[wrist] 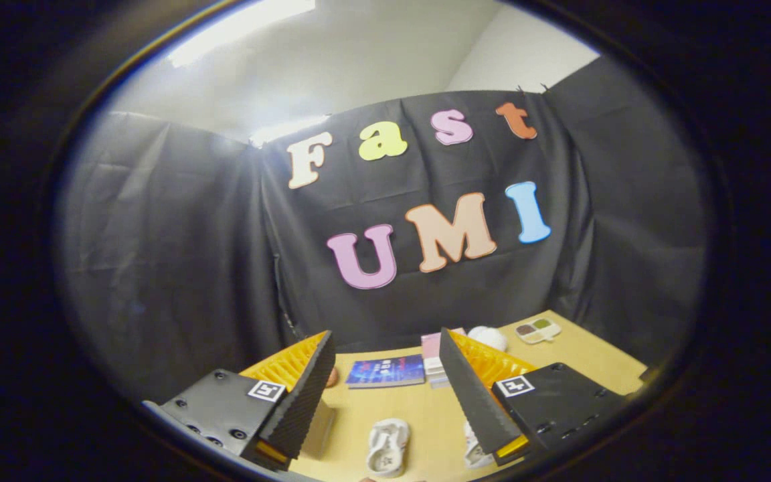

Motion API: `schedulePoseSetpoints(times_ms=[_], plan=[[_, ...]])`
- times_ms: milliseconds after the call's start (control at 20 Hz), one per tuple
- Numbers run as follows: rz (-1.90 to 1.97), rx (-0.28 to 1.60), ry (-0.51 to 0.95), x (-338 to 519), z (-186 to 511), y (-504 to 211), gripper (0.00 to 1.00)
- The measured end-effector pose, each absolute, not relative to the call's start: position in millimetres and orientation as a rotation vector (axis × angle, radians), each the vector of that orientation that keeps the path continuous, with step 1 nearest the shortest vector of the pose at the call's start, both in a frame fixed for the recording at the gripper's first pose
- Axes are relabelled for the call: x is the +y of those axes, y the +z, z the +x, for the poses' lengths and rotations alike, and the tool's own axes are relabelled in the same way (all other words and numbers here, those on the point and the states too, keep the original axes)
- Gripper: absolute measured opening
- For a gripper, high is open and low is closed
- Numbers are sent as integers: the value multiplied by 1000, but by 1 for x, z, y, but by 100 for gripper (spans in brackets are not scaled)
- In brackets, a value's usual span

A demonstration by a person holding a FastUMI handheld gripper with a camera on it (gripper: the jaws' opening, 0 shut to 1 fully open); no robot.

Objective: Open the storage box then place both shoes into the box .Put the left shoe in first, then the right shoe, with the right side of both shoes facing outward in a uniform manner.

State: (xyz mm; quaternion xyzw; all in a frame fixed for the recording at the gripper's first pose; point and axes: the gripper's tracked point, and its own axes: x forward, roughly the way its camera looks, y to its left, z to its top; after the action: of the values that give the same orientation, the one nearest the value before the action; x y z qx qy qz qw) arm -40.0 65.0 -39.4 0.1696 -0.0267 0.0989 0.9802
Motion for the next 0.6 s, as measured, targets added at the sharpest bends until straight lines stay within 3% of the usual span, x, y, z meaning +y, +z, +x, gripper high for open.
schedulePoseSetpoints(times_ms=[300, 600], plan=[[702, -53, 368, 117, -59, -88, 98], [1103, 67, 370, 169, -45, -183, 98]])
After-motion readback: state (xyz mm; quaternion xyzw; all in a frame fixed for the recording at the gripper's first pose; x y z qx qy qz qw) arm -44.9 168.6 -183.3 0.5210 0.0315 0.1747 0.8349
